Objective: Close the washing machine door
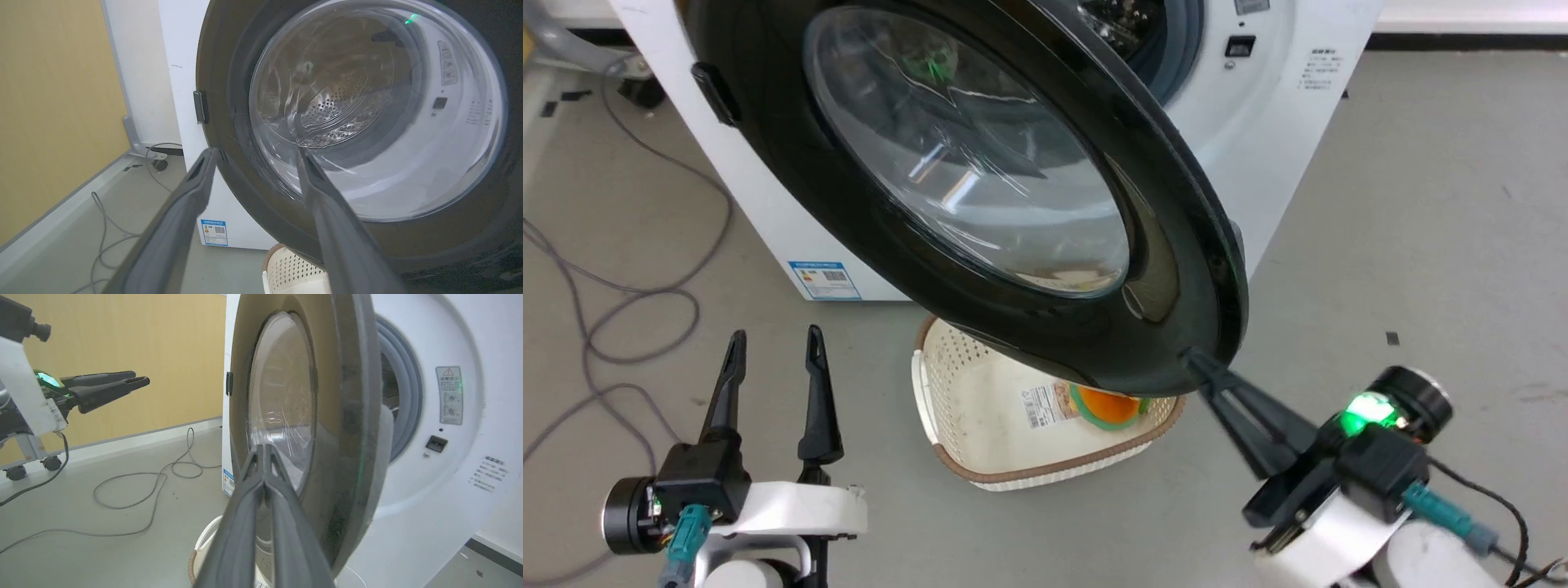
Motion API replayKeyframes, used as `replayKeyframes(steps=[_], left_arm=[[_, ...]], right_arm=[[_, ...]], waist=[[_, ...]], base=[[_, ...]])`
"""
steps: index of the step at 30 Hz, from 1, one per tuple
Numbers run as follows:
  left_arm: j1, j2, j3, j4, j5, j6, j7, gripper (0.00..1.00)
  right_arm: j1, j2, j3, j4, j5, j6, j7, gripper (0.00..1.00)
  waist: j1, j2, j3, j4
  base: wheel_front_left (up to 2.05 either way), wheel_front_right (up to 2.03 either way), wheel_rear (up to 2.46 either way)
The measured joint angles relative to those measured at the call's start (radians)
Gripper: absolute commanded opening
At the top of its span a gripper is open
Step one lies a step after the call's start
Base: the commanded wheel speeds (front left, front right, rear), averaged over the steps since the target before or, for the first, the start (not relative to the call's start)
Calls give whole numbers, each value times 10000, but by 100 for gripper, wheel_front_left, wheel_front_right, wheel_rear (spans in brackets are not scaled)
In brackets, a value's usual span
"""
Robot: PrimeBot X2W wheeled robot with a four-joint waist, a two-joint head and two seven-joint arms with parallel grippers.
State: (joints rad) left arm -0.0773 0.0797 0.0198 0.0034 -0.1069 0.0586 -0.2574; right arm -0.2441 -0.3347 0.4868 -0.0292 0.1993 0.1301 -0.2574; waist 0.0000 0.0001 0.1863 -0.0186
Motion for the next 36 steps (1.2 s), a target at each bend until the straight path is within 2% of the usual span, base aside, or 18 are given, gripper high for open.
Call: replayKeyframes(steps=[6, 17, 25, 36], left_arm=[[-207, -94, 50, 4, 86, -100, 0, 100], [-801, -259, -98, -153, 173, -194, 0, 100], [-1412, -278, -370, -382, 174, -194, 0, 100], [-2092, -291, -648, -481, 65, -82, 0, 100]], right_arm=[[-263, 255, -527, 721, 190, 0, 0, 0], [-1770, 550, -1465, 2303, -150, 25, 0, 0], [-3397, 583, -2508, 3218, -403, 23, 0, 0], [-5701, 506, -3327, 4567, -763, 23, 0, 0]], waist=[[0, 0, 309, -161], [0, 0, 1127, -114], [1, 0, 2134, 125], [1, 0, 3429, 597]], base=[[0, 0, 0], [0, 0, 0], [0, 0, 0], [0, 0, 0]])
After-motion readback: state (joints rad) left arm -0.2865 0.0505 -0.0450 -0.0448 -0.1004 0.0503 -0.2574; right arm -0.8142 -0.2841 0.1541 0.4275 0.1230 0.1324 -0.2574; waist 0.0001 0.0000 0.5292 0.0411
